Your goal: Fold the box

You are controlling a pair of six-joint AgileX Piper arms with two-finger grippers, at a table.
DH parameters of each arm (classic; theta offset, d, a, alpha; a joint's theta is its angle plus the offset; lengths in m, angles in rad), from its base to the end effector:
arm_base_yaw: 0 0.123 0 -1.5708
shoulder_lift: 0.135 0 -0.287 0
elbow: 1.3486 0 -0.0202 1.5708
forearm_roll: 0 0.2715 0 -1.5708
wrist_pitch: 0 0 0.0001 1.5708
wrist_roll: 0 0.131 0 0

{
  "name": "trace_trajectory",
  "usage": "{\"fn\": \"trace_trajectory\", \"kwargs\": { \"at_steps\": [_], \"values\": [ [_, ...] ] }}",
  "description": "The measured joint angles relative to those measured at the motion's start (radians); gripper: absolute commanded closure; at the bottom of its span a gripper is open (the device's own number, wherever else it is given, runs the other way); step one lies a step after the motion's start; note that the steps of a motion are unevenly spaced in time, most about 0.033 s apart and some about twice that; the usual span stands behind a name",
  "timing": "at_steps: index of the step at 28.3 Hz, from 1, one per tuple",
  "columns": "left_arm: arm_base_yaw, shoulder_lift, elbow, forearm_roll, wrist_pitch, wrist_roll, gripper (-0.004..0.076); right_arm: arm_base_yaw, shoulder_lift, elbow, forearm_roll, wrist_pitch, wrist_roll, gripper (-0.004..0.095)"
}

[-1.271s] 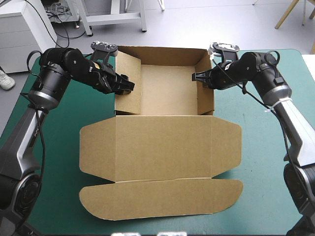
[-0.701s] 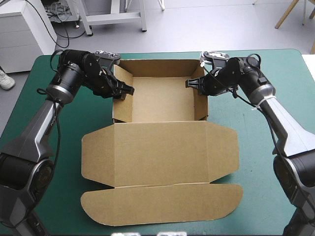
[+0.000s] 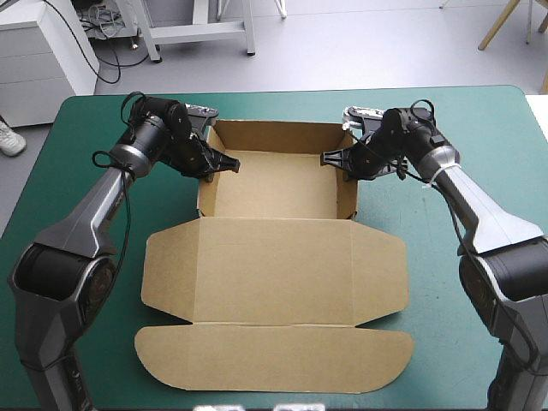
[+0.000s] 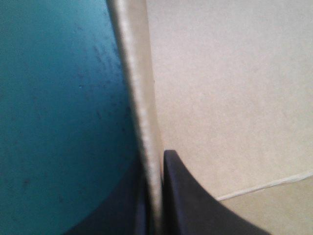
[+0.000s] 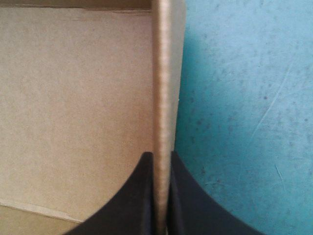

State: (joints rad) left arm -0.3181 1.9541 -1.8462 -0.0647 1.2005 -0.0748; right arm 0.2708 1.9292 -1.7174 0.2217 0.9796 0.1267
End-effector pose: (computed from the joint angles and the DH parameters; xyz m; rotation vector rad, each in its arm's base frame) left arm 0.4333 -0.1510 0.2640 0.3227 2.7868 -0.1854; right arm 0.4436 0.1480 0.2477 -0.0863 2.6968 0.4097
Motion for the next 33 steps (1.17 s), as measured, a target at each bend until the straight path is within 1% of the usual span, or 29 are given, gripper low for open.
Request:
{"fn": "trace_trajectory", "kwargs": {
  "at_steps": [4,15,17,19,21,22,23,25,27,28,33],
  "values": [
    [0.0,0.035,0.0,-0.014,-0.022,-0.001,0.0734,0.004,0.015,-0.003,-0.036,0.001,0.001,0.0907],
    [0.0,0.07,-0.01,-0.01,-0.036,-0.01,0.0733,0.022,0.052,-0.029,-0.061,0.001,0.011,0.0907],
    [0.0,0.07,-0.01,-0.007,-0.038,-0.011,0.072,0.022,0.052,-0.029,-0.064,0.001,0.011,0.0905],
    [0.0,0.07,-0.01,-0.005,-0.039,-0.011,0.0668,0.022,0.052,-0.029,-0.064,0.001,0.011,0.0855],
    [0.0,0.07,-0.01,-0.002,-0.039,-0.011,0.059,0.022,0.052,-0.029,-0.064,0.0,0.008,0.0761],
    [0.0,0.072,-0.01,0.0,-0.042,-0.008,0.0525,0.023,0.052,-0.029,-0.064,-0.001,0.005,0.072],
    [0.0,0.074,-0.01,0.001,-0.042,-0.002,0.045,0.024,0.052,-0.029,-0.063,-0.004,-0.001,0.0662],
    [0.0,0.081,-0.01,0.002,-0.044,0.007,0.0296,0.03,0.052,-0.026,-0.058,-0.01,-0.015,0.0583],
    [0.0,0.083,-0.01,0.002,-0.043,0.013,0.0195,0.036,0.051,-0.02,-0.052,0.0,-0.022,0.051],
    [0.0,0.083,-0.01,0.003,-0.042,0.014,0.0176,0.038,0.049,-0.018,-0.052,0.001,-0.024,0.0487],
    [0.0,0.066,-0.006,0.011,-0.04,0.016,0.0182,0.039,0.019,-0.017,-0.057,0.008,-0.027,0.0389]
  ]
}}
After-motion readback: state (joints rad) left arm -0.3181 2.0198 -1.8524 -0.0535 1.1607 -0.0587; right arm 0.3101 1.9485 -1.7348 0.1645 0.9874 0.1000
